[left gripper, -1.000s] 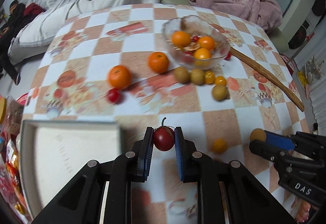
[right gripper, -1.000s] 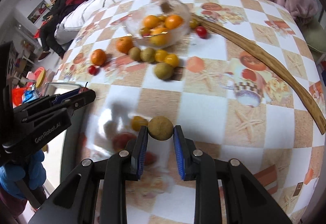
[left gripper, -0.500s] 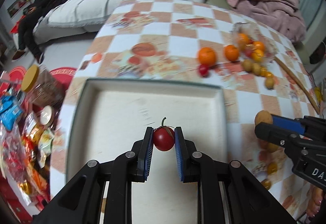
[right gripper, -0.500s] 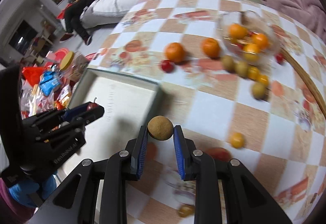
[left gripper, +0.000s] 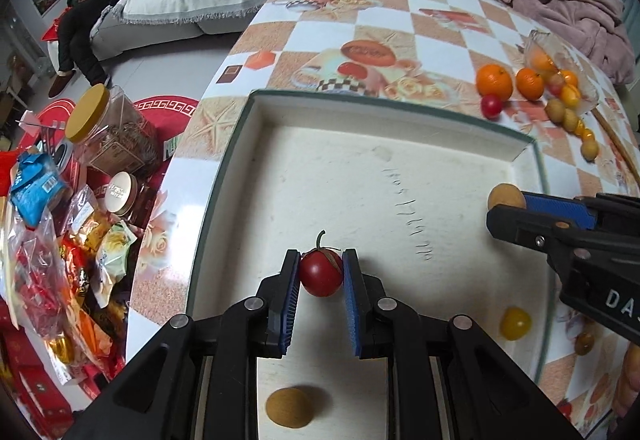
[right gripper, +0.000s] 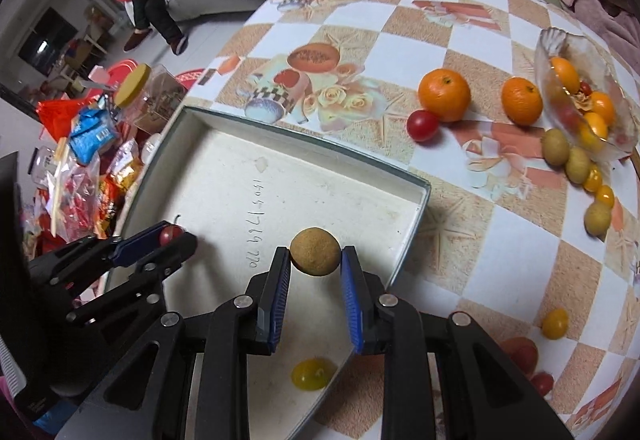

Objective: Organize fruits
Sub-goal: 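Carry both fruits over the white tray and open both tools, then move both tools back to the fruit near the cup print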

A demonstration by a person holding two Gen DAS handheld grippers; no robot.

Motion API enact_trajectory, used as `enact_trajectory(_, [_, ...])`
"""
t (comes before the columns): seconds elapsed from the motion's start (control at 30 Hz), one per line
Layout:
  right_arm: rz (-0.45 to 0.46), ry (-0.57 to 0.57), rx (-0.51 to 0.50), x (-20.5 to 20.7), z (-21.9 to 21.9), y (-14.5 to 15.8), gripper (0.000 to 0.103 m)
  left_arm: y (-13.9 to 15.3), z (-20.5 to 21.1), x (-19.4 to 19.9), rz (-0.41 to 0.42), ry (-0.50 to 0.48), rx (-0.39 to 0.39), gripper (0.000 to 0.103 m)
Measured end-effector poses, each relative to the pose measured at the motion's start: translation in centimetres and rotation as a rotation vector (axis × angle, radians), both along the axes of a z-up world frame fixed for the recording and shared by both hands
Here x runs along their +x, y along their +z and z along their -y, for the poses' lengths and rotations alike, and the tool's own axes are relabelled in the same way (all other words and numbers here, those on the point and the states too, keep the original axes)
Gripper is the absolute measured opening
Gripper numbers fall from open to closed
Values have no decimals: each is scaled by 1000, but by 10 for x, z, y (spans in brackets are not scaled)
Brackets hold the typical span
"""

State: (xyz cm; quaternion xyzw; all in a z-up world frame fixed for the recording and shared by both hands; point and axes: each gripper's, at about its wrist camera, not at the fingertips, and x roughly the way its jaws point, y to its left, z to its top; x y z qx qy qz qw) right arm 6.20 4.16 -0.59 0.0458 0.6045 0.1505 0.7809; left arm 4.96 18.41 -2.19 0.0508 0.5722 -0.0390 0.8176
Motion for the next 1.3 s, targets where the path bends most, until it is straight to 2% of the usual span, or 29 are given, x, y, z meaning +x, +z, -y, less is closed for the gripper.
enact_trajectory(0.27, [-15, 23, -62, 3, -10, -12, 29, -6, 0, -2, -4, -5, 37, 23])
enact_trajectory(0.3, [-13, 24, -67, 3, -11, -11, 30, -6, 0, -2, -5, -7, 41, 26])
enact_trajectory(0.33, [-14, 26, -66, 3, -11, -11, 33, -5, 0, -3, -3, -6, 49, 48])
enact_trajectory(0.4, [-18, 28, -49, 4, -12, -10, 39, -1, -2, -5, 25, 6, 60, 83])
enact_trajectory(0.47, [-2, 25, -36, 2, -11, -4, 48, 5, -4, -8, 64, 5, 62, 83])
enact_trajectory(0.53, [21, 22, -19, 1, -11, 4, 65, 5, -5, -7, 47, 0, 64, 83])
enact_trajectory(0.63, [55, -3, -1, -2, -6, 18, 81, 8, -6, -9, 46, -5, 71, 83])
enact_trajectory(0.93, [75, -113, -5, -34, 49, 40, 82, 29, 17, -30, 70, -61, 51, 83])
enact_trajectory(1.3, [-9, -290, -72, -118, 138, 28, 82, 43, 88, -79, 71, -261, 24, 83])
